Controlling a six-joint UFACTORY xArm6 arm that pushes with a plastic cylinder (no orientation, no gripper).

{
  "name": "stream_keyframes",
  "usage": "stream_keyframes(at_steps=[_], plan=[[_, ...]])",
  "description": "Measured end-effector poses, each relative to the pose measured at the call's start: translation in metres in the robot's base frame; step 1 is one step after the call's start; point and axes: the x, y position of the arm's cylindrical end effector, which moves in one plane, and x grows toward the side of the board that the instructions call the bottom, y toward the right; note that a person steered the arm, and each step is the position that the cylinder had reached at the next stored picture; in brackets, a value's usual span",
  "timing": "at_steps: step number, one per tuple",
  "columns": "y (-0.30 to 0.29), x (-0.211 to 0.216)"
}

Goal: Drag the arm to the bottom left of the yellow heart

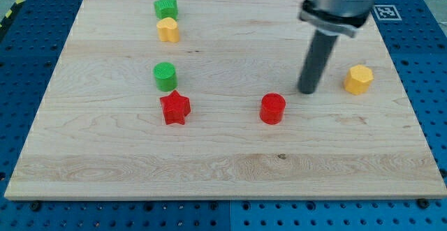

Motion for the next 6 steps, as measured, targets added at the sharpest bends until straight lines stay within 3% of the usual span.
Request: stream_keyframes(at_steps=[1, 3, 5, 6], plan=[[-0.068, 0.0], [-0.129, -0.057], [-0.244, -0.075], [-0.261, -0.128]])
